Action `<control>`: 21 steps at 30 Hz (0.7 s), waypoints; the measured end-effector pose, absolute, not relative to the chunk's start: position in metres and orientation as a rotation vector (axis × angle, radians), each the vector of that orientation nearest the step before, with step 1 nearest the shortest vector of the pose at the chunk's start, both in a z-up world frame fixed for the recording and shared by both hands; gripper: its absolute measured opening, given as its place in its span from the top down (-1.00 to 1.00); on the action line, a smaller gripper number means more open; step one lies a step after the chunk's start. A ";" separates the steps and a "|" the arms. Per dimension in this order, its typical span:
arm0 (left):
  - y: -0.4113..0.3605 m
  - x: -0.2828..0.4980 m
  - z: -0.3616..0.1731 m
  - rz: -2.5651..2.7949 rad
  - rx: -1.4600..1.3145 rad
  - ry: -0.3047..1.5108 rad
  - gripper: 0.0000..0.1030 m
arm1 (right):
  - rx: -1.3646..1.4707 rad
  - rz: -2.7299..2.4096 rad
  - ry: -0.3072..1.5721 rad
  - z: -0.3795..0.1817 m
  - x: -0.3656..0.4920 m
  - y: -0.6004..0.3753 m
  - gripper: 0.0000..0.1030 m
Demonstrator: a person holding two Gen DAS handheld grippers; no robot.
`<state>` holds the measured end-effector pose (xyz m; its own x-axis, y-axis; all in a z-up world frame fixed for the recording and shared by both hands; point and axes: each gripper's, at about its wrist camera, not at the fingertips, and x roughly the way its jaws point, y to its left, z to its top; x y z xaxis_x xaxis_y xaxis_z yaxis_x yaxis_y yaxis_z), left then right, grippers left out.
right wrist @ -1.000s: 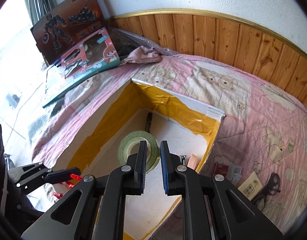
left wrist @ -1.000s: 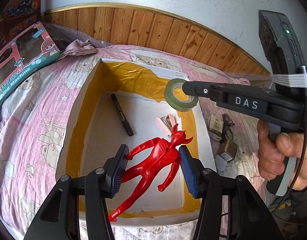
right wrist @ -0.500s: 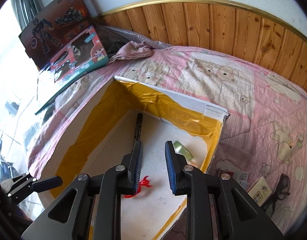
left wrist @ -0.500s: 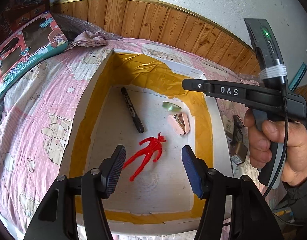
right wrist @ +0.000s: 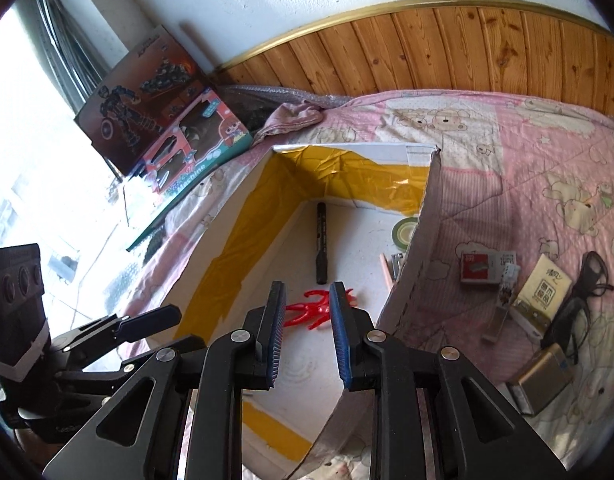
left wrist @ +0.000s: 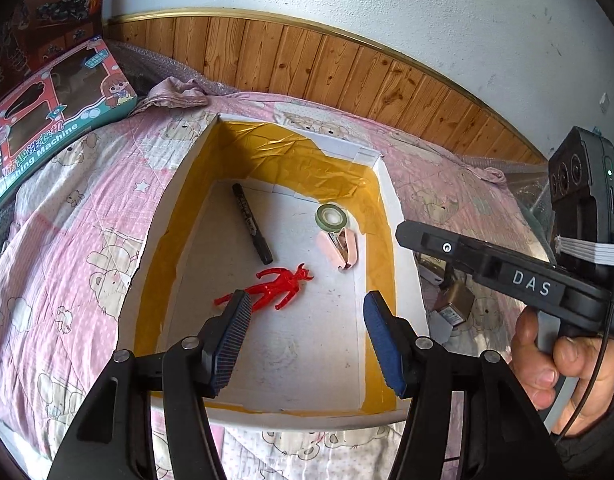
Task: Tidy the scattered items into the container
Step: 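Move both tools back toward the gold tin and white charger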
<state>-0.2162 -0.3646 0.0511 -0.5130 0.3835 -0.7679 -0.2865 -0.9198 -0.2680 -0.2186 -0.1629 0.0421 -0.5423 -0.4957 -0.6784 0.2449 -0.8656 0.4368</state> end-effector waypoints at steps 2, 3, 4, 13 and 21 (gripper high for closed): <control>-0.363 -0.208 0.057 2.437 -1.255 -0.136 -0.16 | 1.177 -2.396 -0.430 0.043 -0.205 -0.161 0.52; -0.362 -0.204 0.060 2.441 -1.246 -0.135 -0.16 | 1.174 -2.391 -0.440 0.043 -0.198 -0.161 0.52; -0.362 -0.200 0.062 2.443 -1.237 -0.136 -0.16 | 1.171 -2.387 -0.451 0.042 -0.192 -0.161 0.52; -0.353 -0.156 0.081 2.430 -1.161 -0.125 -0.16 | 1.153 -2.369 -0.550 0.038 -0.141 -0.150 0.52; -0.324 -0.118 0.088 2.379 -1.118 -0.081 -0.16 | 1.156 -2.414 -0.637 0.030 -0.096 -0.112 0.52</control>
